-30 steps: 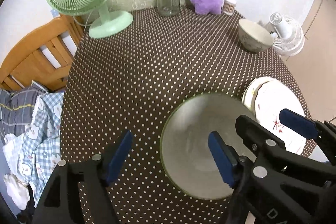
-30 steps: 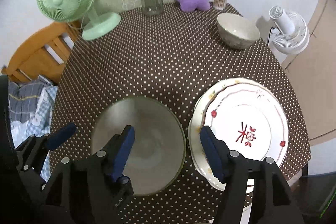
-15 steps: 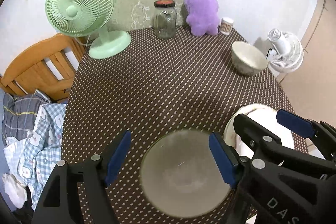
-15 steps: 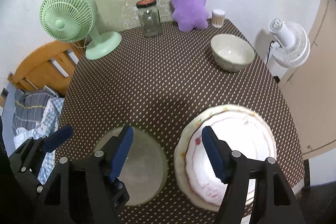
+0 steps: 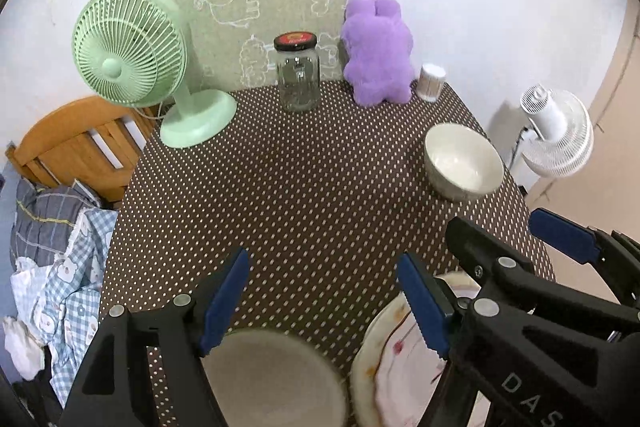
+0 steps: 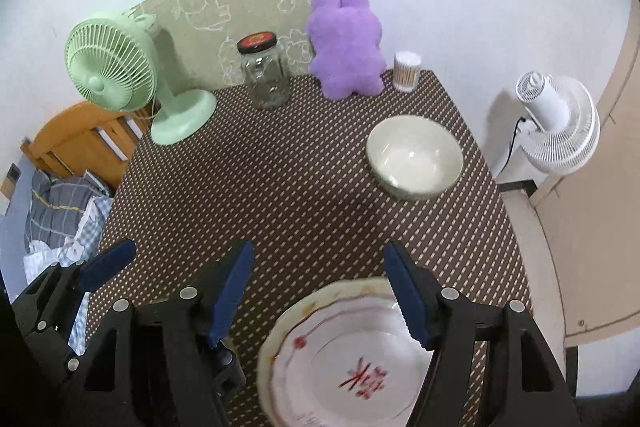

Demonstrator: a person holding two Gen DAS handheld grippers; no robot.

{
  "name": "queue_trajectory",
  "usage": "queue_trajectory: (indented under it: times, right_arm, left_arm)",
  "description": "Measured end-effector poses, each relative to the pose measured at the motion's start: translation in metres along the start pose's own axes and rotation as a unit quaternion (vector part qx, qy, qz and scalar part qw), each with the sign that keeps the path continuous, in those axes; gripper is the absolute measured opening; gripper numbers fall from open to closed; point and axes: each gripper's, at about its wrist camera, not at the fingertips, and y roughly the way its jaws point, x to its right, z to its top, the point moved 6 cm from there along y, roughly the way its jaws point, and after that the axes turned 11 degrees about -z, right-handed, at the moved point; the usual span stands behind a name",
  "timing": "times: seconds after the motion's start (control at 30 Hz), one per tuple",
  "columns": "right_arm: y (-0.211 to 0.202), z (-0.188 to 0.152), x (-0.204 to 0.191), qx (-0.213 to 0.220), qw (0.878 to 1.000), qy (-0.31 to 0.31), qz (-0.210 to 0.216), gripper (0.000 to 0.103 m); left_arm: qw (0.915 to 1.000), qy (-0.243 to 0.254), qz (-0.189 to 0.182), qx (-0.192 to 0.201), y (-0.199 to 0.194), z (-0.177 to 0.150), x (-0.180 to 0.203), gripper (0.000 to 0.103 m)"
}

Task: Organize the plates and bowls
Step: 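Lower the grey bowl beside the plate stack and open both tools, then move both tools to the grey bowl by the purple plush and grasp its rim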

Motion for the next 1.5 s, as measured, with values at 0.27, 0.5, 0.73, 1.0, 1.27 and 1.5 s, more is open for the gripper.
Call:
queue_trajectory:
  times: [0.27,0.5,0.73,1.0,1.27,1.5]
  right_arm:
    - [0.024,0.027,0.039,0.006,1.0,-0.013,0.0,0.072]
    - [0.047,0.053,0.07,0.011,1.0,-0.015,-0.005,0.071]
    - [0.075,0.074,0.097,0.008,1.0,-0.012,-0.005,0.071]
    - [0.109,0.086,0.12,0.008,1.0,-0.002,-0.009,0.071]
    - [0.149,0.088,0.128,-0.003,1.0,0.01,-0.007,0.06]
    - [0.184,0.081,0.129,-0.03,0.999,0.015,-0.006,0.042]
  left_arm:
    - [0.9998,-0.014,0.01,0.006,0.025,0.025,0.034,0.078]
    - [0.9997,-0.019,0.014,0.012,0.051,0.046,0.064,0.078]
    - [0.9997,-0.014,0.019,0.008,0.082,0.066,0.09,0.078]
    - [0.9999,-0.005,0.006,0.007,0.121,0.082,0.112,0.066]
    - [0.9996,-0.015,0.023,-0.005,0.159,0.085,0.115,0.055]
    - [0.9987,-0.024,0.032,-0.031,0.189,0.076,0.114,0.04]
